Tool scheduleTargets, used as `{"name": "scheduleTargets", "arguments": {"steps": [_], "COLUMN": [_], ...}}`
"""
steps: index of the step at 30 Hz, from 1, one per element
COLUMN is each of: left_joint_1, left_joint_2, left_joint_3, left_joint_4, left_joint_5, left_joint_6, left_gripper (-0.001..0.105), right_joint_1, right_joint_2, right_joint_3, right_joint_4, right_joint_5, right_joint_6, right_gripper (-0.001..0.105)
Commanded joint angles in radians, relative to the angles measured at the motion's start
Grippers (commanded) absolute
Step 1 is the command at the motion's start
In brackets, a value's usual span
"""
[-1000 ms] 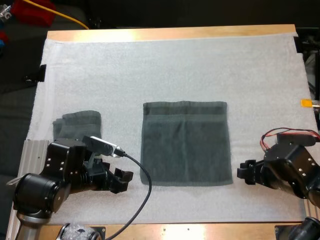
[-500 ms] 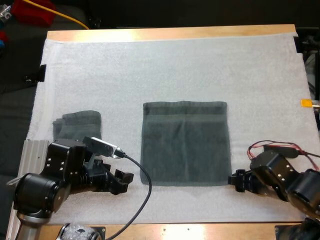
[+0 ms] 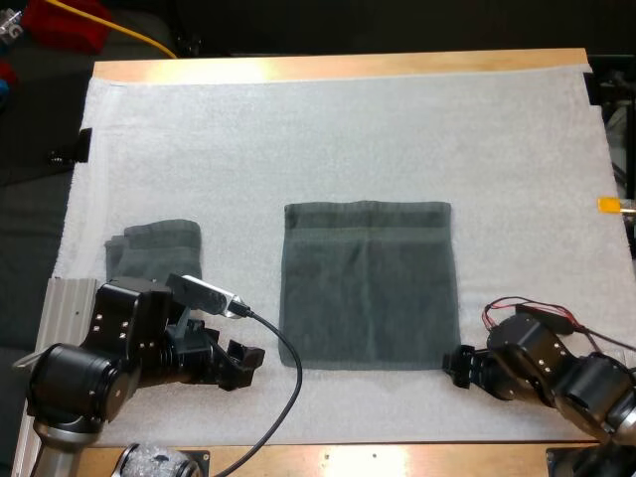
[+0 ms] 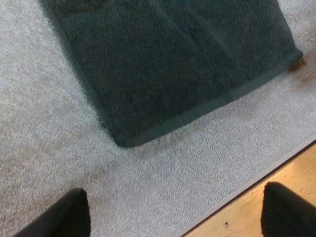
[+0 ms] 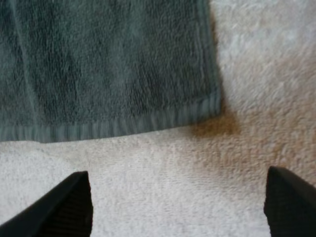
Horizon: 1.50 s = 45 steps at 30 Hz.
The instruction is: Pick towel from pile, fold and stack
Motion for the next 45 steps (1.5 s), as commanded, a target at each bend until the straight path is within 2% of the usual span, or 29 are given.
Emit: {"name": "scheduleTargets", "arguments": {"steps": [1,9,16,20,26,45], "left_joint_1": [-0.005,-0.005,-0.005,-0.005,-0.005,-0.005], "left_joint_2": [-0.005,-0.005,-0.005,-0.005,-0.005,-0.005], "left_joint_3": [-0.001,-0.001,-0.001,-0.001,-0.001,-0.001], "left_joint_4": [0.008,0.011,0.011,0.011,0.009,0.016], "left_joint_5": [0.007,0.007,0.007,0.007,0.007,0.015], "left_joint_6": [0.002,0.002,0.002,0.002,0.002,0.002], "left_gripper": [0.069,0.069,0.069,0.069,0.069,0.069], "right_joint_1": [-0.006,-0.01,-0.104,-0.175,-0.242,-0.246], "right_joint_2": [-0.003,-0.003,-0.003,-0.003,-0.003,0.118], "right_joint_3": [0.009,0.094,0.177,0.211,0.241,0.251], "right_joint_4": [-0.028,-0.188,-0.315,-0.389,-0.415,-0.521], "right_joint_5": [-0.011,-0.051,-0.147,-0.212,-0.254,-0.259], "right_joint_6": [0.019,0.132,0.197,0.208,0.208,0.211], "right_gripper": [0.07,0.07,0.07,0.07,0.07,0.07]}}
